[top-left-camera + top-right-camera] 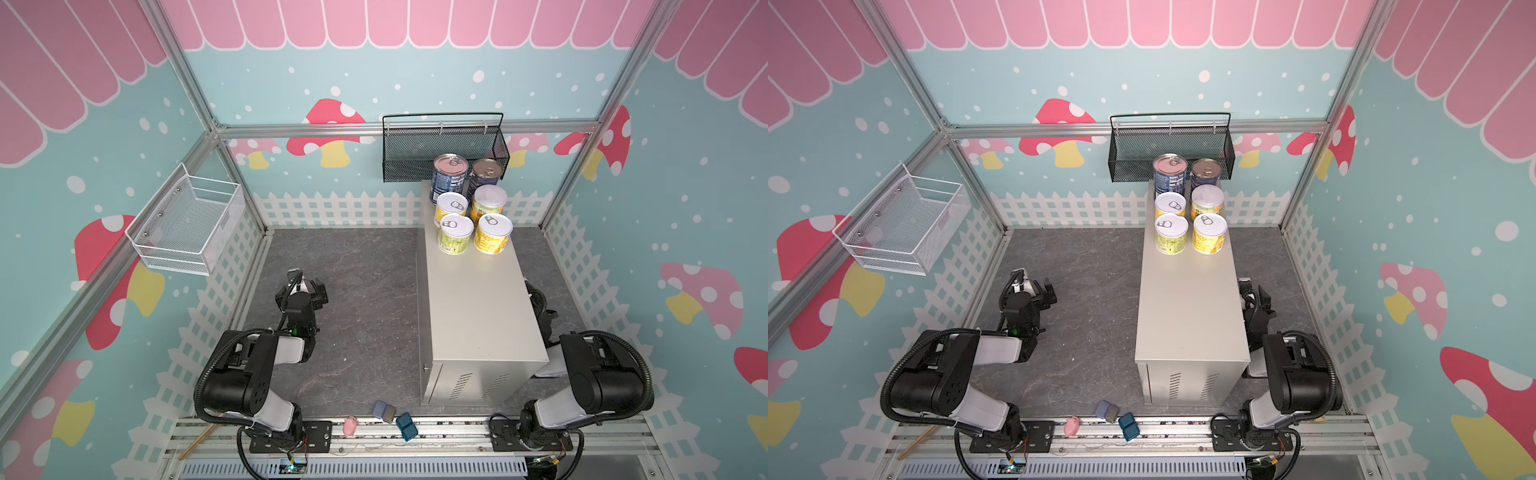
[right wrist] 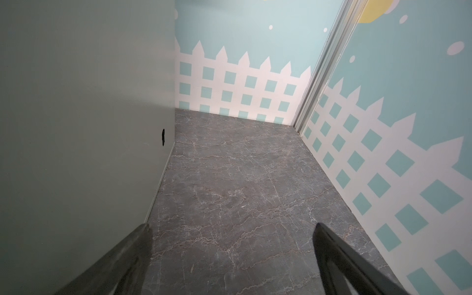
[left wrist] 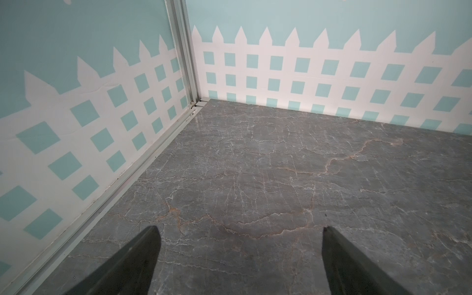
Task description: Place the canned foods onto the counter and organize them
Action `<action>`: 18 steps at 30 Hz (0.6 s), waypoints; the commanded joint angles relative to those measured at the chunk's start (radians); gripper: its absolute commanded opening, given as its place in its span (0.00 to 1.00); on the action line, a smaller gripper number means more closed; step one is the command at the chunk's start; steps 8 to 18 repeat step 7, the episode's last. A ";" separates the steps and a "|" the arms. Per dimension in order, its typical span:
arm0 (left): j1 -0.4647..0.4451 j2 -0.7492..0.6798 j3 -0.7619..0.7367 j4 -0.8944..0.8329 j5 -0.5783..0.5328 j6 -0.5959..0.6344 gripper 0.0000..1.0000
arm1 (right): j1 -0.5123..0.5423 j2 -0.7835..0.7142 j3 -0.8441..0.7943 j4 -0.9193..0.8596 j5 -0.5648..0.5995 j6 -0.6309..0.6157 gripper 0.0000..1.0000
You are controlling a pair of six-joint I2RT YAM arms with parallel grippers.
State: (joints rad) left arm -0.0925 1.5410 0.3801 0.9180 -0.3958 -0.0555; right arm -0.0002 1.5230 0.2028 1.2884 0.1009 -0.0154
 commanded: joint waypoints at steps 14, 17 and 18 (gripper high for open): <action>0.003 0.005 -0.007 0.019 0.037 0.021 0.99 | 0.017 0.005 -0.014 0.062 -0.055 -0.023 1.00; 0.003 0.005 -0.007 0.019 0.037 0.021 0.99 | 0.017 0.005 -0.014 0.062 -0.055 -0.023 1.00; 0.003 0.005 -0.007 0.019 0.037 0.021 0.99 | 0.017 0.005 -0.014 0.062 -0.055 -0.023 1.00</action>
